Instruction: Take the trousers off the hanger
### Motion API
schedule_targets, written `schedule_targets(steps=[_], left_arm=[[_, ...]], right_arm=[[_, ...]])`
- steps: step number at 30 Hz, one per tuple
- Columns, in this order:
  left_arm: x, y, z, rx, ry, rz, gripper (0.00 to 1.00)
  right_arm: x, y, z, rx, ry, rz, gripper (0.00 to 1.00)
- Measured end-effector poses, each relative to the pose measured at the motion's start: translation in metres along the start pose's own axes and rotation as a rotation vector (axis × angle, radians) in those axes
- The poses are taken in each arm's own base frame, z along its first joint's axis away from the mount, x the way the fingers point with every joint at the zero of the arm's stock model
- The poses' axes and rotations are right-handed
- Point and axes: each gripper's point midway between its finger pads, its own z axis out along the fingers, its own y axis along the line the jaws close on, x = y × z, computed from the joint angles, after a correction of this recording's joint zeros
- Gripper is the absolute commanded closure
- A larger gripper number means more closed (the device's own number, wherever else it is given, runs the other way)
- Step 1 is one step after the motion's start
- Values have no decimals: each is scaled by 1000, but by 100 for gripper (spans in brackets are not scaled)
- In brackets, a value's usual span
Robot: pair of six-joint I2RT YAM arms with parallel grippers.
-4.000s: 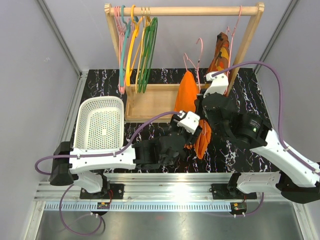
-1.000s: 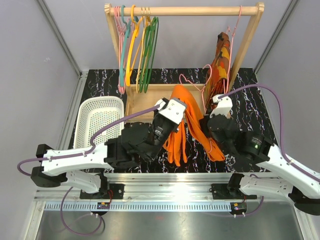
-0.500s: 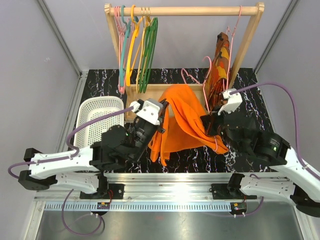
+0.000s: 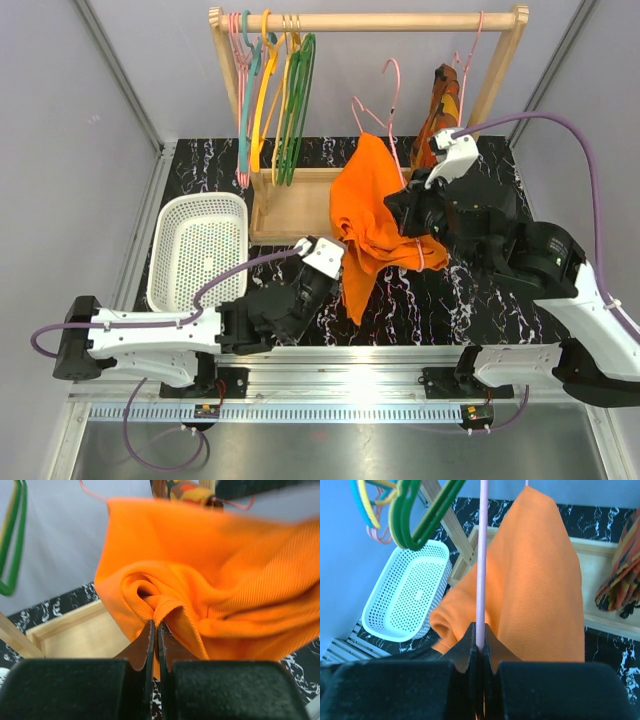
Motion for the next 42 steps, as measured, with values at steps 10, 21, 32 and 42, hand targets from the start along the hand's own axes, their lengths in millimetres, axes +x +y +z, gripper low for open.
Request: schedule_targets(steps=[10,21,32,42], left_arm=[[52,-25,-13,78,46,21,100],[-41,-38,-5,146,-93,-88,52],[17,-87,11,244,-5,114,1],[17,-88,20,190,-2,153,1]], right_arm=[[-13,-3,-3,17,-21,-46,100],[15,-15,6,59,28,-109,100],[-10,-16,-6,65,-32,-70,100],[-9,-16,-5,65,-30,-68,100]])
